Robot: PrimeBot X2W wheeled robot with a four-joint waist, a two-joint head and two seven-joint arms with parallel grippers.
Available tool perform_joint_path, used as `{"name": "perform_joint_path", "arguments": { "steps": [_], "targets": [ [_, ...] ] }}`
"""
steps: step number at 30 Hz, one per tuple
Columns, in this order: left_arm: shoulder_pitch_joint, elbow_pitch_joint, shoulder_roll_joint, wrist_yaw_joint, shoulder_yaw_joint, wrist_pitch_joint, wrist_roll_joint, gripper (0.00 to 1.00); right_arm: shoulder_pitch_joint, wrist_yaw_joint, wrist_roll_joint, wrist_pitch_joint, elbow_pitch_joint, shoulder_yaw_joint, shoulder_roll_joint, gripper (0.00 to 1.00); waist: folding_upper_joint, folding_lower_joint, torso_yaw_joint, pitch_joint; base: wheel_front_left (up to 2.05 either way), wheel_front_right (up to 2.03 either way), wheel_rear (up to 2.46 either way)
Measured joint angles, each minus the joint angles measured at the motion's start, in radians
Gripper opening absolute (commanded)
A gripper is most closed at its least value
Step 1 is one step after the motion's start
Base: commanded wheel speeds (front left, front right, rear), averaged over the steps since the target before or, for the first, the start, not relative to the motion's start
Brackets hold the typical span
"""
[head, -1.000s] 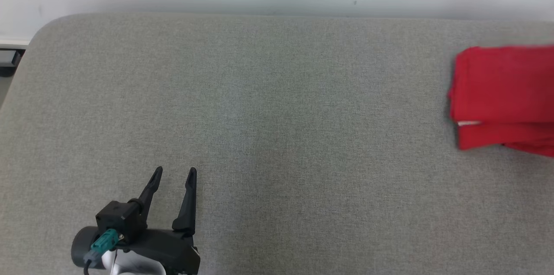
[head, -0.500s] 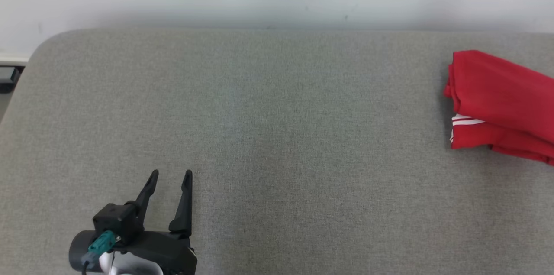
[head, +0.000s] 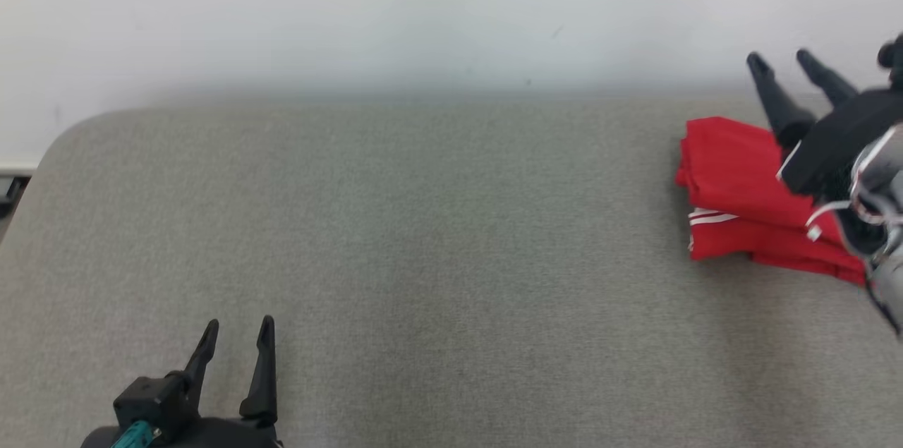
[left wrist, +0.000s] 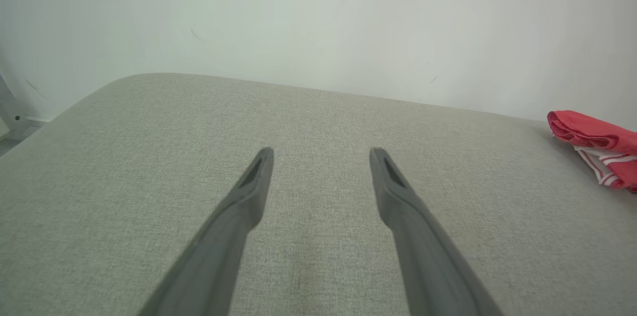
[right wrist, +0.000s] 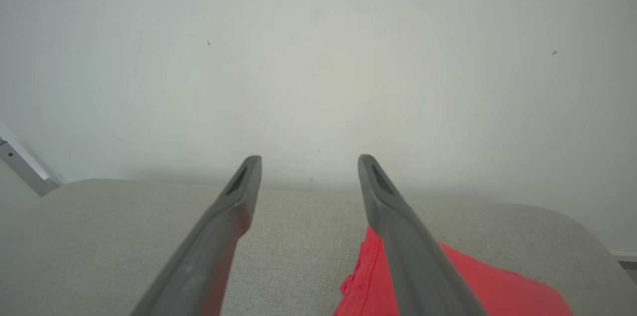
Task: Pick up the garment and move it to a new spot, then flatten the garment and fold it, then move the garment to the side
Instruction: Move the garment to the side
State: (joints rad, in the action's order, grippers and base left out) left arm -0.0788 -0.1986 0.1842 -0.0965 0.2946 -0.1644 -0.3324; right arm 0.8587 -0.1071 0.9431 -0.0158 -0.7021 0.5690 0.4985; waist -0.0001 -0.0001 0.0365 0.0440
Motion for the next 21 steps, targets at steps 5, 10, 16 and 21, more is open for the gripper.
{"name": "perform_joint_path", "arguments": {
  "steps": [5, 10, 16, 21],
  "targets": [
    [0.035, 0.021, -0.001, -0.005, -0.011, -0.008, 0.0, 1.0, -0.114, 0.014, -0.003, -0.103, 0.074, -0.008, -0.001, 1.0, 0.0001, 0.0, -0.026, -0.035, 0.0, 0.0, 0.0],
    [0.049, 0.04, -0.002, -0.01, -0.028, -0.014, -0.001, 1.0, -0.241, 0.073, -0.022, -0.206, 0.169, -0.016, -0.004, 1.0, 0.0, 0.0, -0.046, -0.069, 0.0, 0.0, 0.0],
    [0.091, 0.059, -0.007, -0.018, -0.046, -0.022, -0.003, 1.0, -0.387, 0.149, -0.046, -0.231, 0.27, -0.023, -0.006, 1.0, 0.0, 0.0, -0.068, -0.103, 0.0, 0.0, 0.0],
    [0.116, 0.066, -0.013, -0.019, -0.054, -0.023, -0.003, 1.0, -0.466, 0.184, -0.081, -0.232, 0.355, -0.025, 0.004, 1.0, 0.0, 0.0, -0.084, -0.124, 0.0, 0.0, 0.0]
  ]
}}
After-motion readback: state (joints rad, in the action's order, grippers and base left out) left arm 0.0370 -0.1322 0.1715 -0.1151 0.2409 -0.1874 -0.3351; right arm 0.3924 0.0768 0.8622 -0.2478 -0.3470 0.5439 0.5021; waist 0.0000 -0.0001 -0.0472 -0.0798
